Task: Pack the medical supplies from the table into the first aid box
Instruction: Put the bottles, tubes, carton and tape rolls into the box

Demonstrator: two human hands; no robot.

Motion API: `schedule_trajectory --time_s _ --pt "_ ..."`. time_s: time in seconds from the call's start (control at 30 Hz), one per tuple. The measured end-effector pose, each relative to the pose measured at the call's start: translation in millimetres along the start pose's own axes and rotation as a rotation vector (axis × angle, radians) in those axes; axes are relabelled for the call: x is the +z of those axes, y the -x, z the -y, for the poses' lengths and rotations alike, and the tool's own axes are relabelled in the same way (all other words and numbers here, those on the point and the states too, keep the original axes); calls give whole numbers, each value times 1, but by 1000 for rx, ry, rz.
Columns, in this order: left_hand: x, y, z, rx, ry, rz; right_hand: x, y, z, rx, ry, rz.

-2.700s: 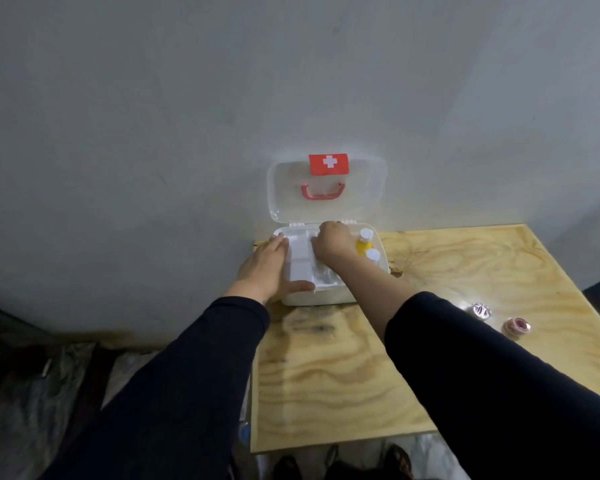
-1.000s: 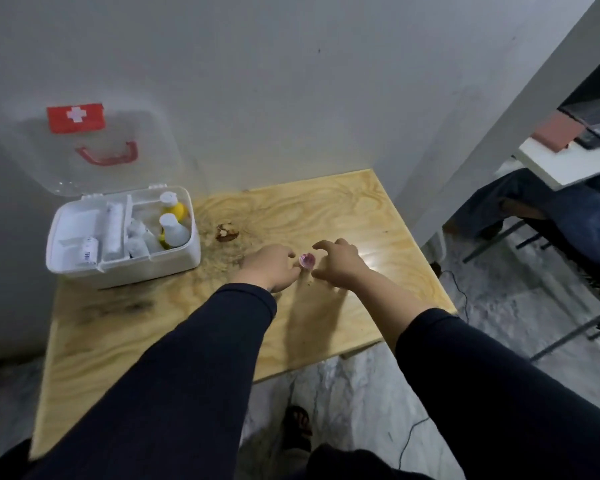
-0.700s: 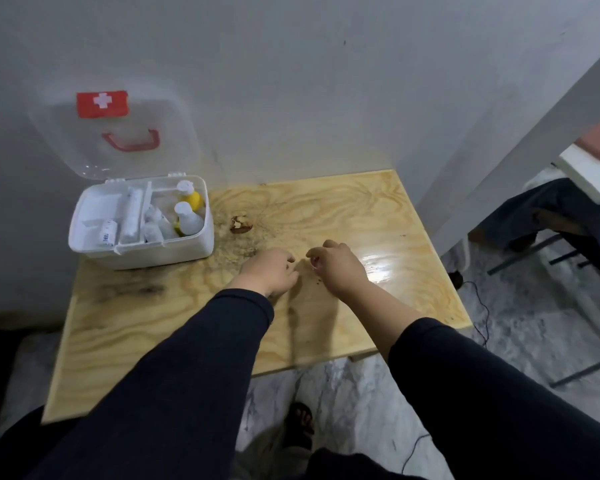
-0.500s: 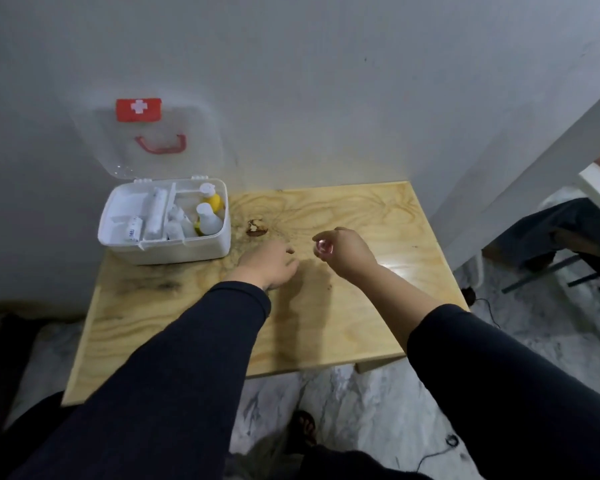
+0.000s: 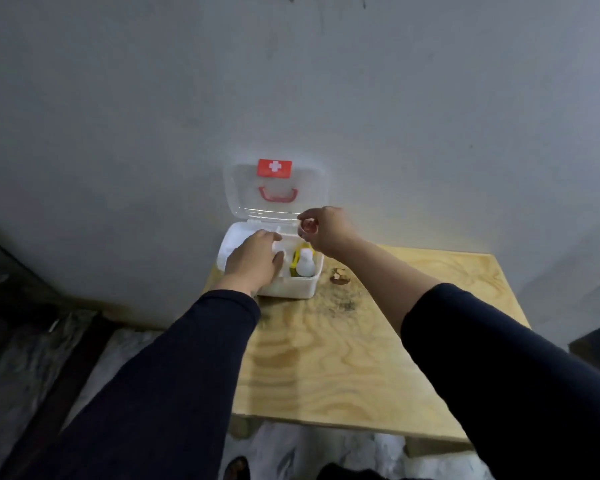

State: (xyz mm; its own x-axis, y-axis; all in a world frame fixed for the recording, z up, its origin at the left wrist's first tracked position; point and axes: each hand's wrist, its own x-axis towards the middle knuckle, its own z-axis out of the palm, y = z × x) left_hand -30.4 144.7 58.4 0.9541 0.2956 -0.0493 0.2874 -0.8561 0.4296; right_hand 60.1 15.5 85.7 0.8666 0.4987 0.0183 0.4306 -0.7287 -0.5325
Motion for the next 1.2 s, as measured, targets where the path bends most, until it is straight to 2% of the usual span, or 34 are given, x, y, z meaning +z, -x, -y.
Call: schedule_trajectory --time_s 0.2,0.37,0.5,0.73,0.87,1.0,1.13,1.2 --pt "-2 -14 73 -168 41 43 62 -38 58 -9 -141 9" --pt "5 -33 108 -142 156 114 106 -72 80 85 -190 -15" --pt "18 -49 132 -100 149 144 126 -86 81 100 -58 -28" --pt "11 -46 134 -15 148 185 136 -86 78 131 213 19" --pt "12 -46 136 -9 167 178 131 -86 80 162 192 58" --pt "11 -46 134 -11 205 185 108 -77 83 111 207 -74" --pt "15 -46 135 -4 175 182 74 -66 81 -89 389 -407" --pt "15 -45 135 10 174 180 59 -67 75 -108 448 -531"
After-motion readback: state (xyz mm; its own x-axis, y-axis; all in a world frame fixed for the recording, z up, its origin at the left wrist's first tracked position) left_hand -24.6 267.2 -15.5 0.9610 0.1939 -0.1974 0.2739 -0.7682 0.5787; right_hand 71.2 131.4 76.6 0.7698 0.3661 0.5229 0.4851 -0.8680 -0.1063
